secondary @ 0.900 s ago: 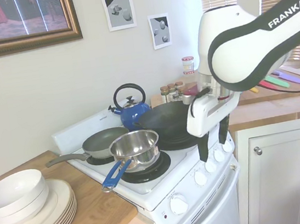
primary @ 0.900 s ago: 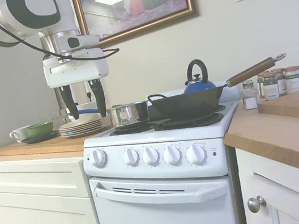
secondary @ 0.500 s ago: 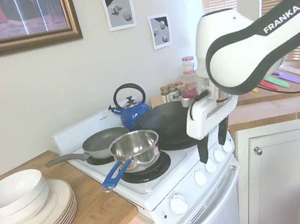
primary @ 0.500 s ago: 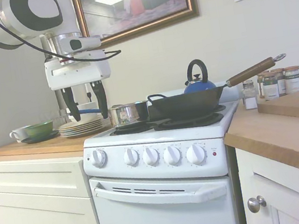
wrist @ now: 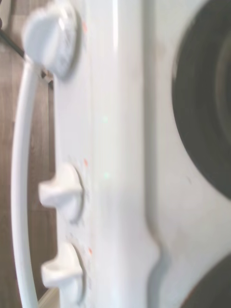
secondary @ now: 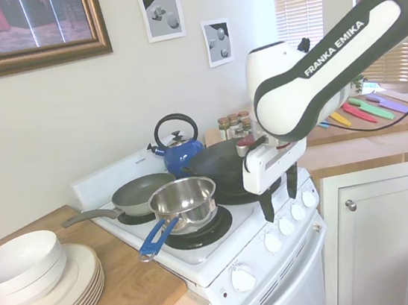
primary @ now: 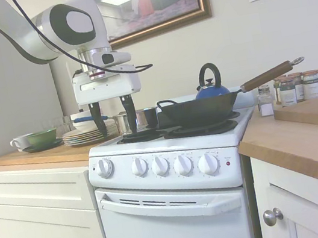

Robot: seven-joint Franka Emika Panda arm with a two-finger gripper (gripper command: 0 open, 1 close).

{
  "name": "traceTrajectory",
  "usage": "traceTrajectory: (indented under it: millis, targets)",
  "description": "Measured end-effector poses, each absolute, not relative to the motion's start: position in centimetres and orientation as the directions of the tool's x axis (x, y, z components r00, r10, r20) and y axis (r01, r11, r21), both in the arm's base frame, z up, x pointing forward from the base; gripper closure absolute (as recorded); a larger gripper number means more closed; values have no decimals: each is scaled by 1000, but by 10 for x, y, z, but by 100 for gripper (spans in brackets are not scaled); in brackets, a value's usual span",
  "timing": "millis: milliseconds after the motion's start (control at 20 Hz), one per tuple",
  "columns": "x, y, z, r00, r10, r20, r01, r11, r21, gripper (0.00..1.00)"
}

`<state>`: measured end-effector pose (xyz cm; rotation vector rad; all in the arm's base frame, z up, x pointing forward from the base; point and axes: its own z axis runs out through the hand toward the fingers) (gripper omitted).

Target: Turn on the stove on the top left

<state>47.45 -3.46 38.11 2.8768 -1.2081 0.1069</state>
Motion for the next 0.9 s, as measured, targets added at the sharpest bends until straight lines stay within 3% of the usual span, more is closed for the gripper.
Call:
traceTrajectory:
  millis: [900]
  targets:
    - [481,-92,334,671,-738,69,-741,-668,65,100]
